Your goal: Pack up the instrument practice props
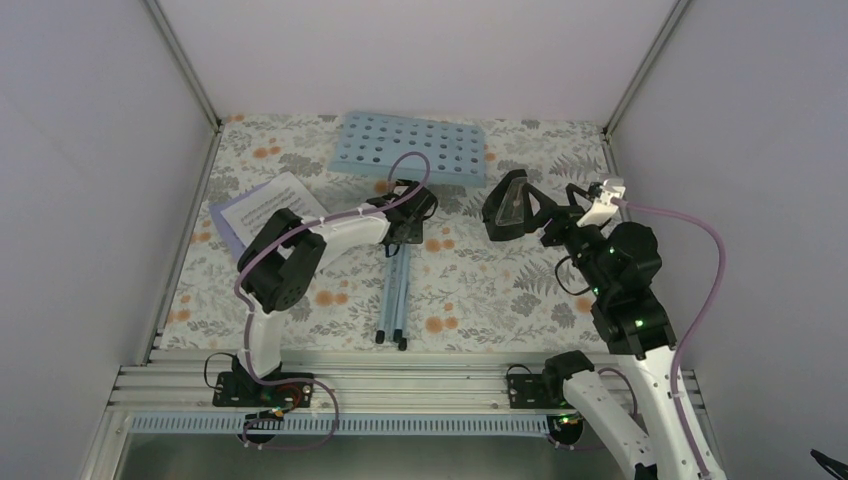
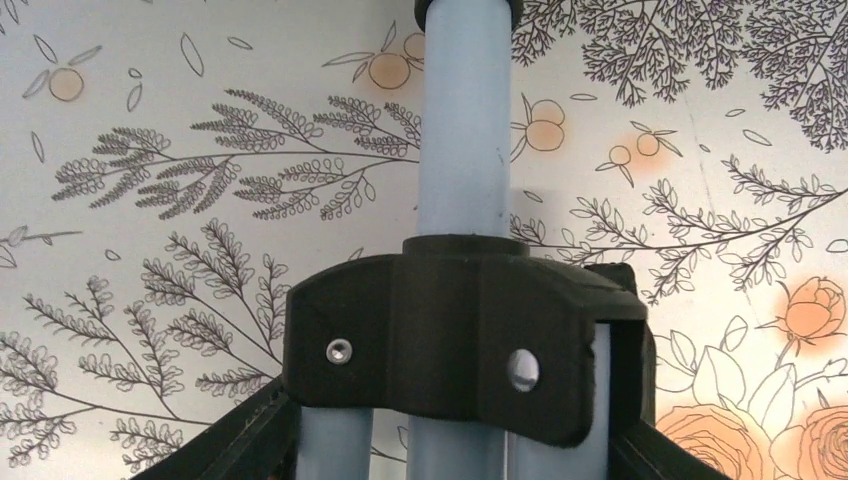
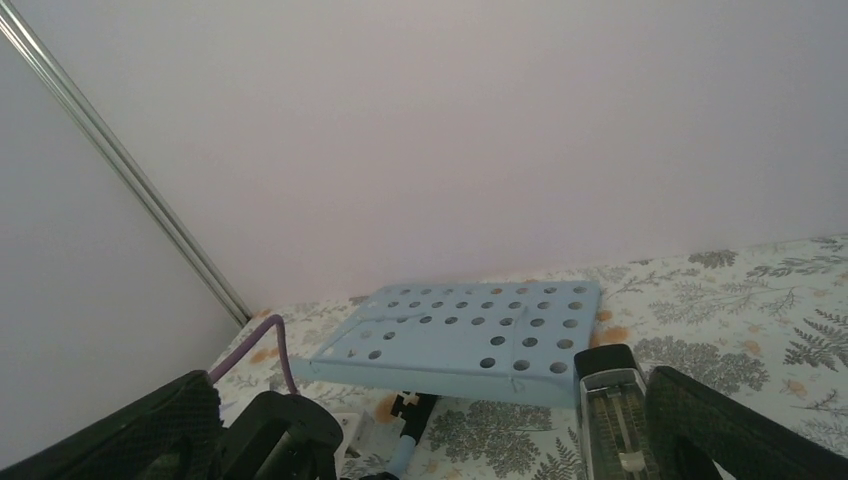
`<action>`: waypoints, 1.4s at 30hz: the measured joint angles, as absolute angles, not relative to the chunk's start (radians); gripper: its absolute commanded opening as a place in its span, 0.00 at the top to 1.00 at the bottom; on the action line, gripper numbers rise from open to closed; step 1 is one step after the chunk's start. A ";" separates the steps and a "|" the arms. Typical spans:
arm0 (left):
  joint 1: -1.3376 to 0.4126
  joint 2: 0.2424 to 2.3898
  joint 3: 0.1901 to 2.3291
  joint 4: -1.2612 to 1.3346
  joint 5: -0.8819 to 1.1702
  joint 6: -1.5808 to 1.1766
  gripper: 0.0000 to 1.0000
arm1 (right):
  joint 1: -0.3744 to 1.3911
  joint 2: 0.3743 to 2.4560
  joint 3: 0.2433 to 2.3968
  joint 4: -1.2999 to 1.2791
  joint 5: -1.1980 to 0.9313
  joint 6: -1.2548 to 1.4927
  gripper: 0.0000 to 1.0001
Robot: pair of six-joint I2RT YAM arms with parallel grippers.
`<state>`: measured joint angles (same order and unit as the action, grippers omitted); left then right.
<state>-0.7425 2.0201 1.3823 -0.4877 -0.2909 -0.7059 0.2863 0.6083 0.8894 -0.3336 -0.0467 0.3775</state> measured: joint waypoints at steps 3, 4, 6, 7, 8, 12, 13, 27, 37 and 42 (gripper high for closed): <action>-0.742 2.015 1.382 -0.485 -0.310 -0.694 0.23 | 0.286 0.607 0.889 -0.334 -0.044 0.374 0.00; -0.742 2.008 1.380 -0.484 -0.315 -0.685 0.16 | 0.286 0.608 0.889 -0.334 -0.043 0.371 0.01; -0.741 1.974 1.370 -0.471 -0.325 -0.674 0.05 | 0.286 0.615 0.889 -0.333 -0.042 0.365 0.01; -0.739 1.949 1.367 -0.459 -0.324 -0.664 0.01 | 0.286 0.622 0.890 -0.333 -0.041 0.361 0.00; -0.738 1.921 1.365 -0.444 -0.323 -0.648 0.00 | 0.286 0.634 0.891 -0.333 -0.039 0.356 0.00; -0.730 1.743 1.339 -0.338 -0.281 -0.574 0.00 | 0.283 0.768 0.934 -0.343 -0.015 0.328 0.01; -0.725 1.701 1.335 -0.316 -0.265 -0.552 0.00 | 0.276 0.804 0.947 -0.344 -0.010 0.320 0.00; 0.199 1.163 0.916 -0.169 0.045 -0.422 0.00 | -0.374 0.945 0.775 -0.096 -0.119 0.282 0.00; 0.192 1.000 0.402 0.241 -0.132 -0.265 0.00 | -0.343 0.843 0.155 0.533 -0.099 0.270 0.00; 0.134 1.090 0.345 0.409 -0.124 -0.154 0.00 | -0.259 0.999 0.152 0.746 -0.107 0.233 0.00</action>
